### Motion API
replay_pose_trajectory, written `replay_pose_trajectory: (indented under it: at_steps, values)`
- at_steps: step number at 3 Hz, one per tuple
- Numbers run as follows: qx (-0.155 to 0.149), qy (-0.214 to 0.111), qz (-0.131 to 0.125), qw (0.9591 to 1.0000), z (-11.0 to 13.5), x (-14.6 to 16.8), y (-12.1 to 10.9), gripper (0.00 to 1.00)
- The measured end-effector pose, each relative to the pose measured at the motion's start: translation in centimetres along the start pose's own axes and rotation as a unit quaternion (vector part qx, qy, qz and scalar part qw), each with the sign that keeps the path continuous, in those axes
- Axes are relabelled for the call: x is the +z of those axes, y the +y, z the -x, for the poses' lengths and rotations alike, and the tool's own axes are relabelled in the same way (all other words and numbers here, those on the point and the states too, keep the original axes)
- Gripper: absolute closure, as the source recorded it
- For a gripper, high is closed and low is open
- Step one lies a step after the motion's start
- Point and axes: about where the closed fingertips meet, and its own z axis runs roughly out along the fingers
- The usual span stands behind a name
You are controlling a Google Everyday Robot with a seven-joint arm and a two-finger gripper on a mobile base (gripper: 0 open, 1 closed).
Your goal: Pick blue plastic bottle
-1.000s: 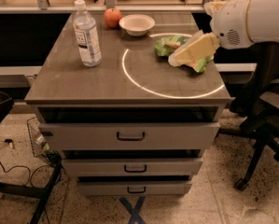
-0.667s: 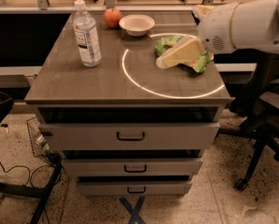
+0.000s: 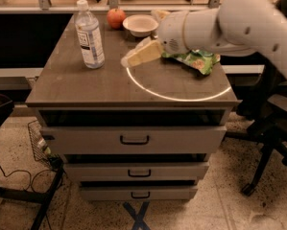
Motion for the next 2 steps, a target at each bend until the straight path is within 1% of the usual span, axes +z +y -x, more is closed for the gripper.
replay_pose_trajectory:
  at_steps: [1,2]
  values:
    - [0.006,-0.021,0.031,0.9993,0.3,4.3,-0.1,0.0]
    - [0.012,-0.039,0.054,0.9977,0.7,7.5,-0.2,0.0]
